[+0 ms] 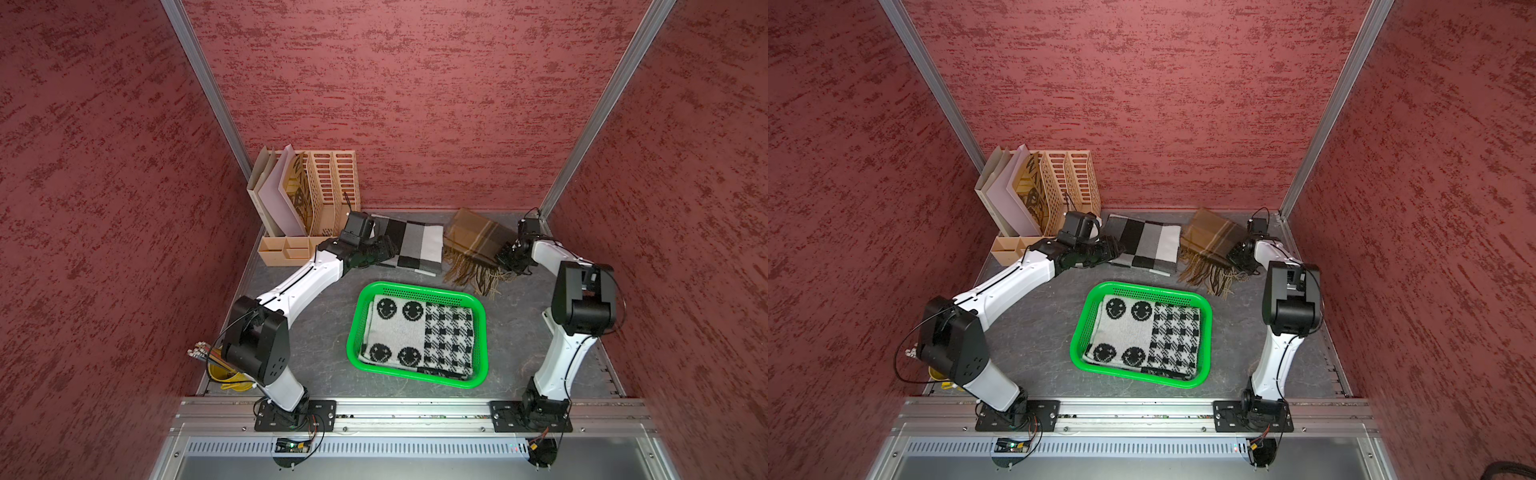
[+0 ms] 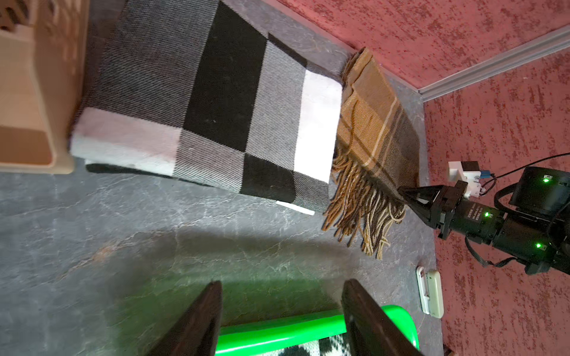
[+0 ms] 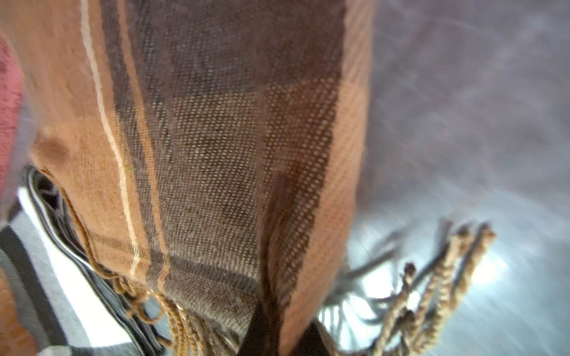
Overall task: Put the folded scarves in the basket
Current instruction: Pick up the scarf at the center of the board.
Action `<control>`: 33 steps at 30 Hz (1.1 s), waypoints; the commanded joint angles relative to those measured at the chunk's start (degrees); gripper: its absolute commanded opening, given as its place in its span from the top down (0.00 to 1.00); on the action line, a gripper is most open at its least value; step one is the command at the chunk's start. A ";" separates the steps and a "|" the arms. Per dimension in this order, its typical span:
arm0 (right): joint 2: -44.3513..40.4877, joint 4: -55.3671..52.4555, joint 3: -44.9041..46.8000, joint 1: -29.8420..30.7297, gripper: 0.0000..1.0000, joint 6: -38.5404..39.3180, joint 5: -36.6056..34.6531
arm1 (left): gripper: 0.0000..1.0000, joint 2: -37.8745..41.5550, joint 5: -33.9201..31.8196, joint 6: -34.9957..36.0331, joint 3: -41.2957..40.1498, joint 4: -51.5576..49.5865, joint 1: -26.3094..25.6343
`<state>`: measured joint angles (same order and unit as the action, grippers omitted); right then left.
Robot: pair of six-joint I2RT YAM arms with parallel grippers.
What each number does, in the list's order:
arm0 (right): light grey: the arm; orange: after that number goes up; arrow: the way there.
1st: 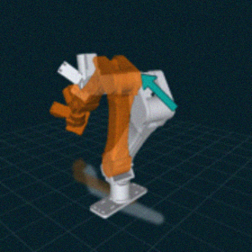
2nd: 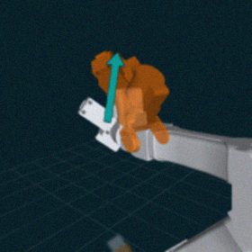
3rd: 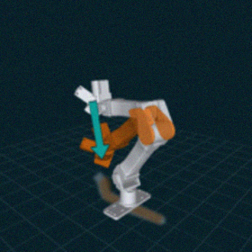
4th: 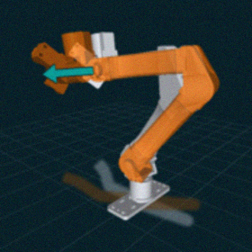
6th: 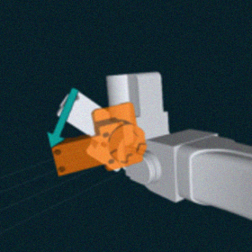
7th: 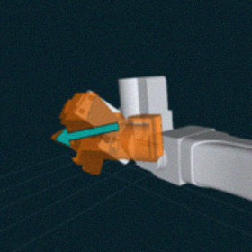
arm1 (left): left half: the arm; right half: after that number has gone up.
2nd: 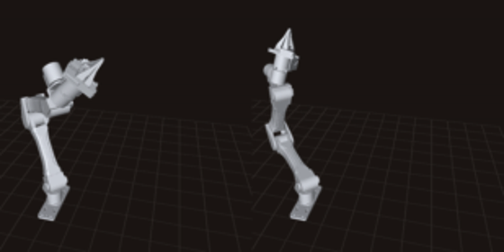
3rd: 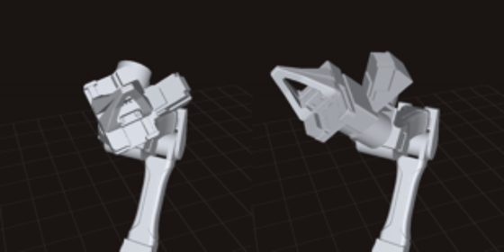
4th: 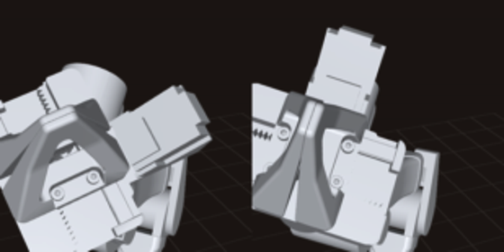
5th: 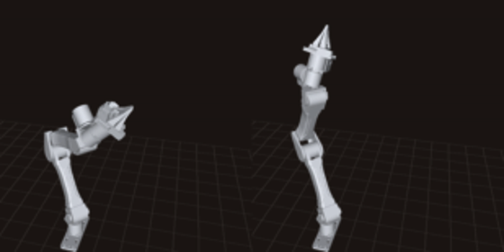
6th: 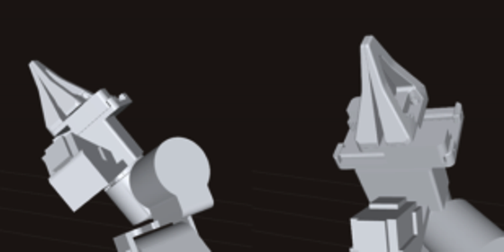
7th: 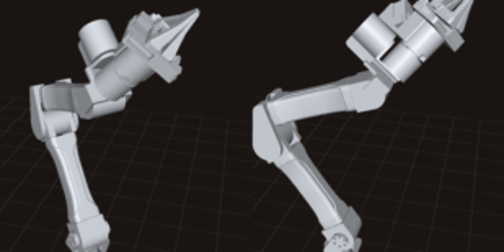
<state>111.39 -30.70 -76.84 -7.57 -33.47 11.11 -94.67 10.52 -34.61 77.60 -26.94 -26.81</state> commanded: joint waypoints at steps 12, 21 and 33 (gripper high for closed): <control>-25.14 -5.85 23.55 -1.84 1.00 -0.51 -13.92 | 0.29 -17.19 2.95 6.95 20.68 0.00 -10.98; -25.55 -5.00 23.33 -4.41 0.56 -0.02 -11.52 | 0.25 -37.25 9.68 11.93 41.46 -1.84 -13.95; -23.52 -6.27 12.06 -7.97 0.39 0.74 -15.12 | 0.25 -51.42 13.74 14.48 55.65 -1.30 -15.85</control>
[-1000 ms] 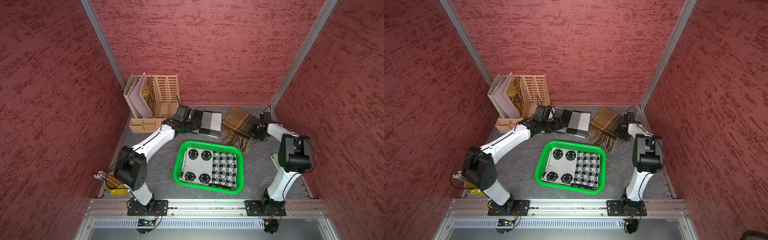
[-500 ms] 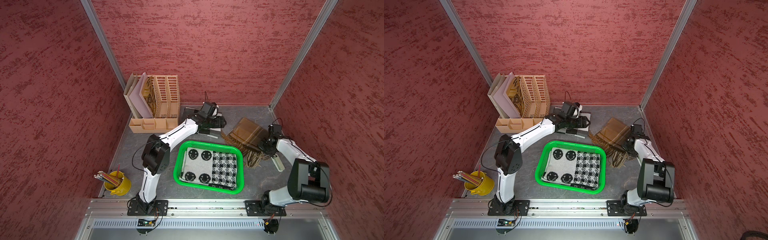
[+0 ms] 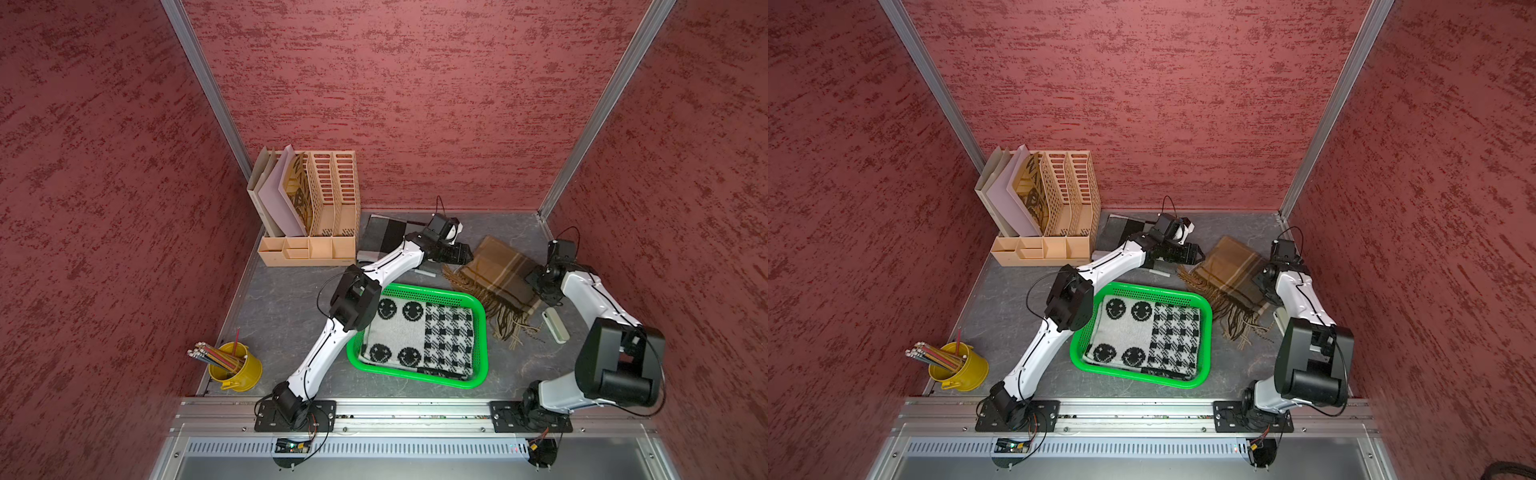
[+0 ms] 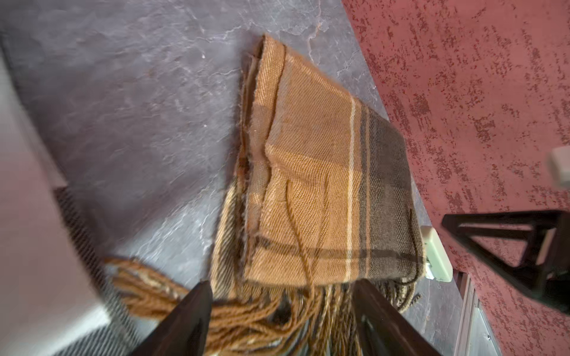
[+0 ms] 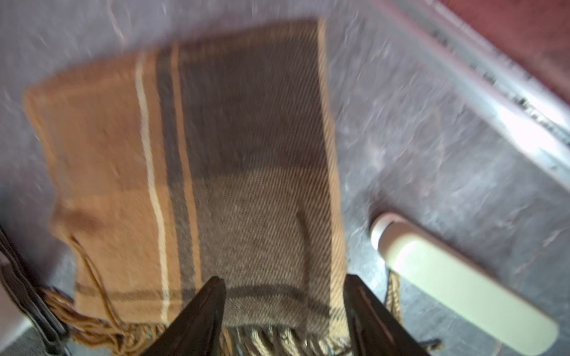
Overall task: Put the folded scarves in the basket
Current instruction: Pick up the scarf at the center of the board.
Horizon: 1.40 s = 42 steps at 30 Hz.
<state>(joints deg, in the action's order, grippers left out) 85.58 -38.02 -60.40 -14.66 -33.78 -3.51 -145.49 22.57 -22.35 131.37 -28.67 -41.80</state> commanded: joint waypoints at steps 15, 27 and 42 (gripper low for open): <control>34.40 -5.72 -32.09 14.36 0.44 10.90 6.14 | 0.25 3.78 -2.39 0.16 -2.99 0.19 2.57; 26.50 -1.56 -17.44 22.29 0.46 13.32 9.21 | 0.25 2.69 -1.45 0.38 -3.80 -0.16 3.67; 9.02 0.12 -10.25 5.54 0.15 7.65 6.42 | 0.24 -3.35 1.81 0.24 2.07 -7.39 0.34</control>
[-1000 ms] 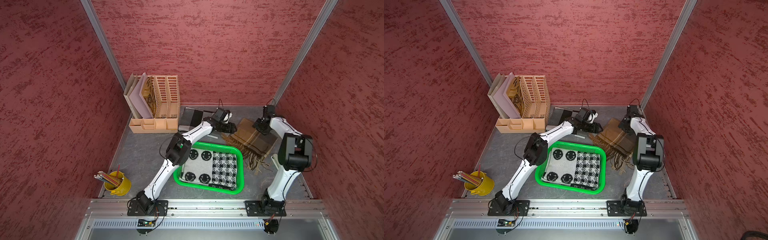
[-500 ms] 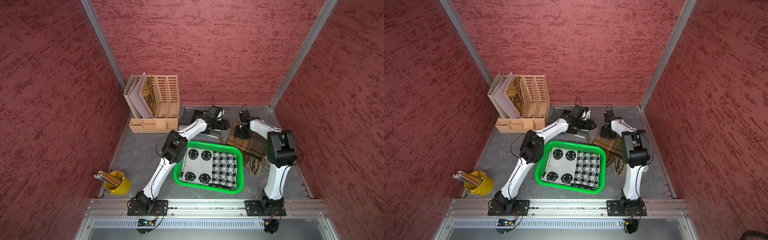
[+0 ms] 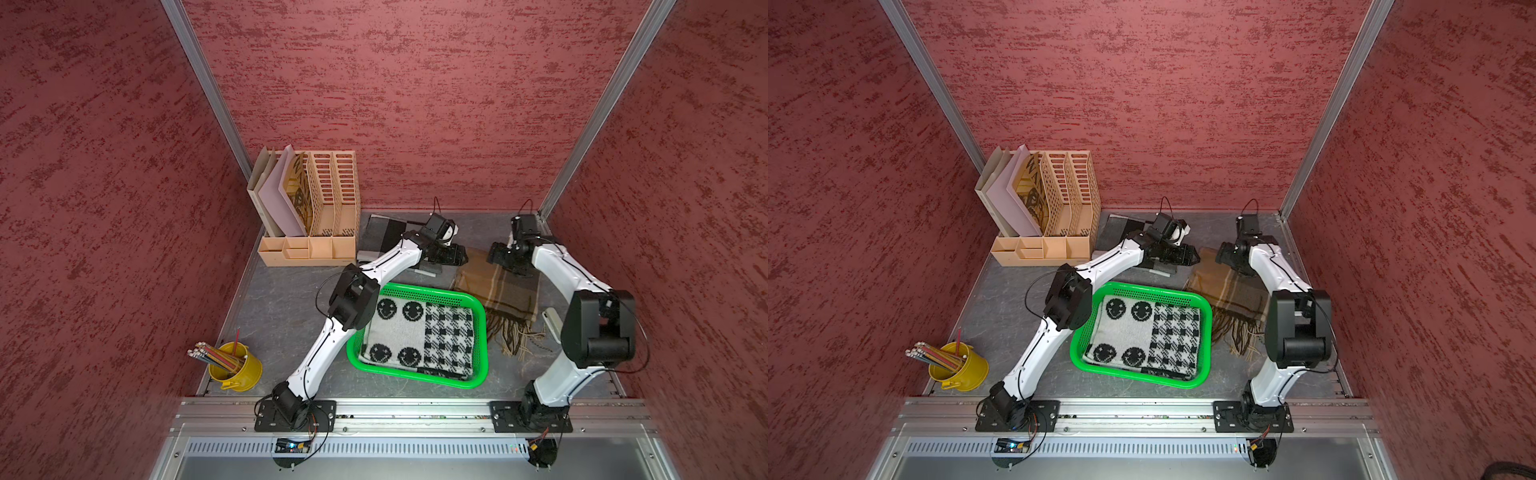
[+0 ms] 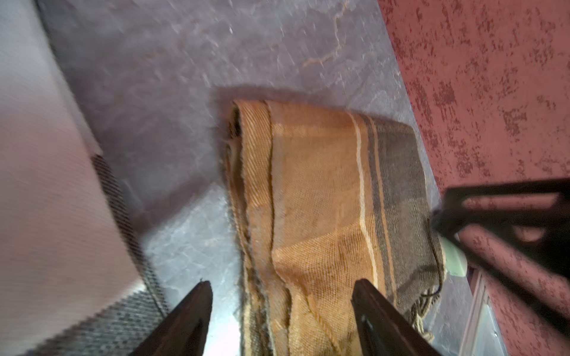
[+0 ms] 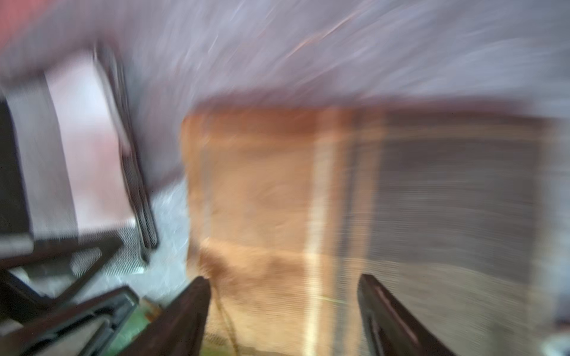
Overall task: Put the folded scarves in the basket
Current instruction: Pick up the scarf at the center of the board.
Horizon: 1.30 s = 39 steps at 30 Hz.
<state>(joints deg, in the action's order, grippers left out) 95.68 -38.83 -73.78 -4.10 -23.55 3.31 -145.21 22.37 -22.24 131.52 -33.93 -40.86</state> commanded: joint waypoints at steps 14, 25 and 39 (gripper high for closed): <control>3.20 7.75 10.28 -19.80 0.12 -3.21 11.58 | 0.22 -9.52 2.04 0.88 6.80 -3.44 -2.29; 6.17 7.59 12.45 -15.39 0.18 -2.95 13.71 | 0.22 -13.35 4.03 0.07 11.02 -2.18 -2.03; 8.41 8.73 11.24 -13.38 0.20 -2.79 16.06 | 0.80 -15.67 5.97 -2.33 12.46 0.67 -2.03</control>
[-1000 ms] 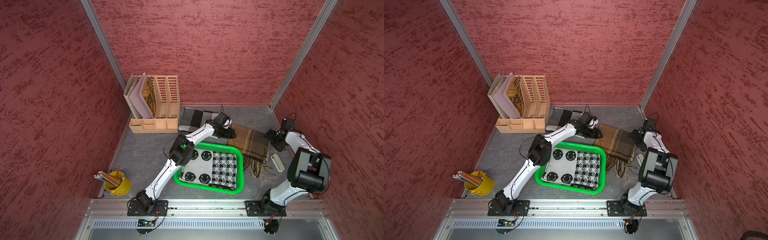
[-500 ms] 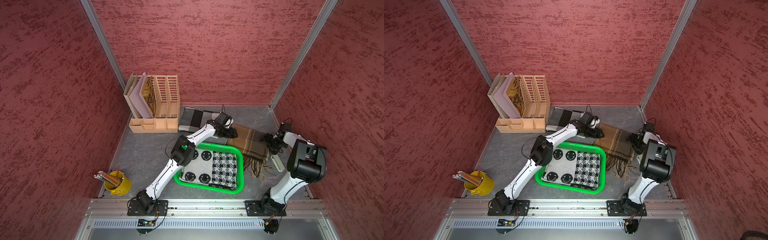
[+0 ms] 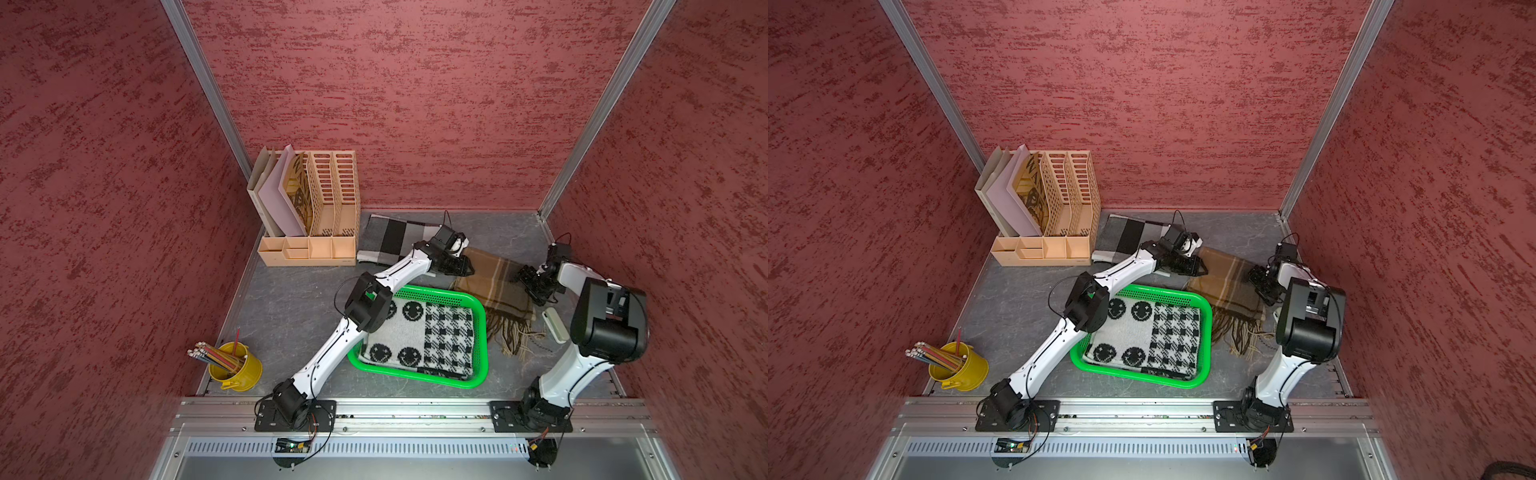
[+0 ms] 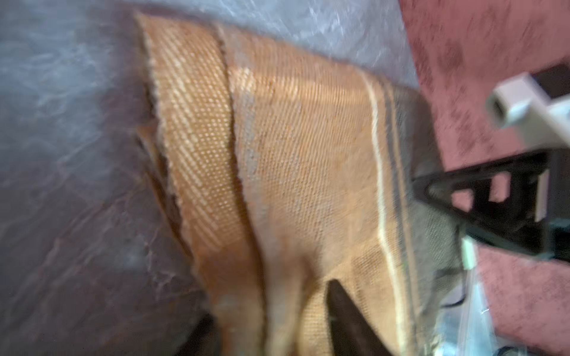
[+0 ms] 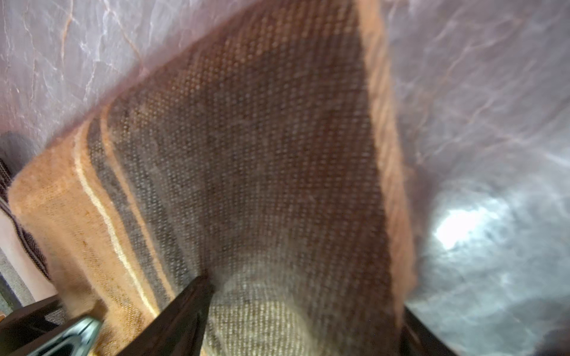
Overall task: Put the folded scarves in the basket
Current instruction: Pick up the scarf at the center of the board.
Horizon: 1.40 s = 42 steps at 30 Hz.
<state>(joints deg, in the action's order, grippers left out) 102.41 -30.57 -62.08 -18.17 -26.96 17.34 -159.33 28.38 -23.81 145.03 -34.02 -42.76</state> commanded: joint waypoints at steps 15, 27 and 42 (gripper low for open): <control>-1.55 -3.15 -4.95 -0.26 0.14 2.18 -4.89 | 1.00 8.06 -6.13 -6.64 -14.87 8.04 3.66; 8.59 1.32 -6.86 0.33 0.28 1.02 5.69 | 1.00 7.12 -4.51 -6.77 -13.02 7.55 3.08; 0.48 4.46 -5.24 4.36 1.00 -3.27 2.01 | 1.00 8.07 -1.46 -7.04 -8.32 6.99 2.07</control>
<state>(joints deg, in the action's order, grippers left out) 107.22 -26.89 -67.53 -14.63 -28.99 21.41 -152.66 25.69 -30.61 135.76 -27.00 -40.29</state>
